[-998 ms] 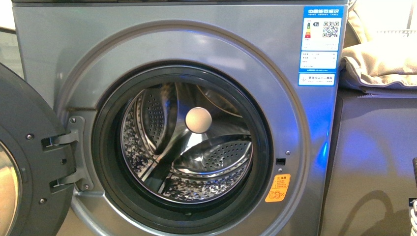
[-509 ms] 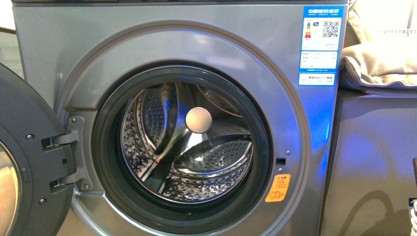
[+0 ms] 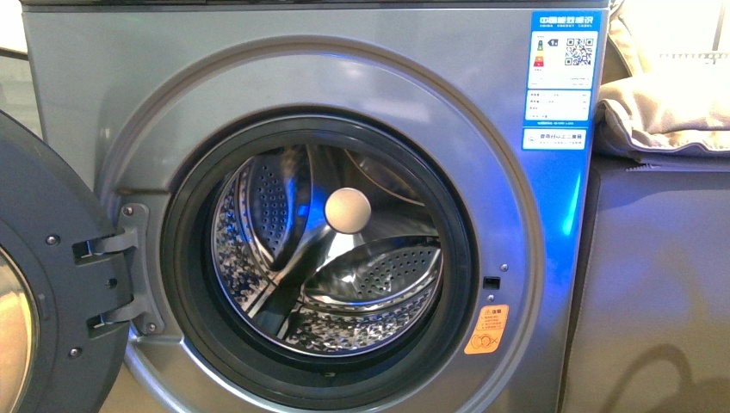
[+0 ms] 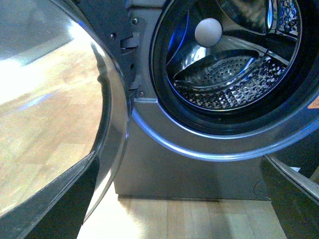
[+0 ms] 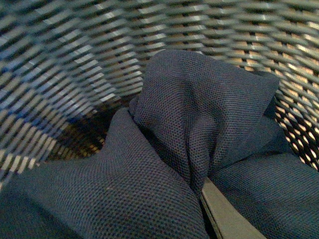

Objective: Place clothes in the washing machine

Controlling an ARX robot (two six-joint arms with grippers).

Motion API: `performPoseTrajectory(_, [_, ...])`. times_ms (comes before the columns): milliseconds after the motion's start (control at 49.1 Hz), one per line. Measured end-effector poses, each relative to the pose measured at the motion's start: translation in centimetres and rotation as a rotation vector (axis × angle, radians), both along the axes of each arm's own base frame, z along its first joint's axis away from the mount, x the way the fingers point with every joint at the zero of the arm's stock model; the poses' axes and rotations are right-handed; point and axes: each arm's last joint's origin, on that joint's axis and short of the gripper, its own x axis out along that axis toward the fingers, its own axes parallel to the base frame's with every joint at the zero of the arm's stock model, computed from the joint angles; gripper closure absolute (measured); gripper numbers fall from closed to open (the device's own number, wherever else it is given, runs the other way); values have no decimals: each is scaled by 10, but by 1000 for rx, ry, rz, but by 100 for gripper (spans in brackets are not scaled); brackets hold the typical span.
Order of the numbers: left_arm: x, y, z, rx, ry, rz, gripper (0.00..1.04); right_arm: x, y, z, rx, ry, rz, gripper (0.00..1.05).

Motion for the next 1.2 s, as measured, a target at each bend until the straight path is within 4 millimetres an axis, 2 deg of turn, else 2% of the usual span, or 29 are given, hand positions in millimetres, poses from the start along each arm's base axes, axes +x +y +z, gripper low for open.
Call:
performPoseTrajectory(509, [0,0,0,0,0,0,7,-10,11,86,-122,-260,29,98])
performPoseTrajectory(814, [0,0,0,0,0,0,7,-14,29,150,-204,-401,103,98])
performPoseTrajectory(896, [0,0,0,0,0,0,6,-14,33,174,-228,-439,121,98])
performPoseTrajectory(936, [0,0,0,0,0,0,6,-15,35,195,-254,-478,135,98])
performPoseTrajectory(1201, [0,0,0,0,0,0,6,-23,41,290,-378,-643,180,98])
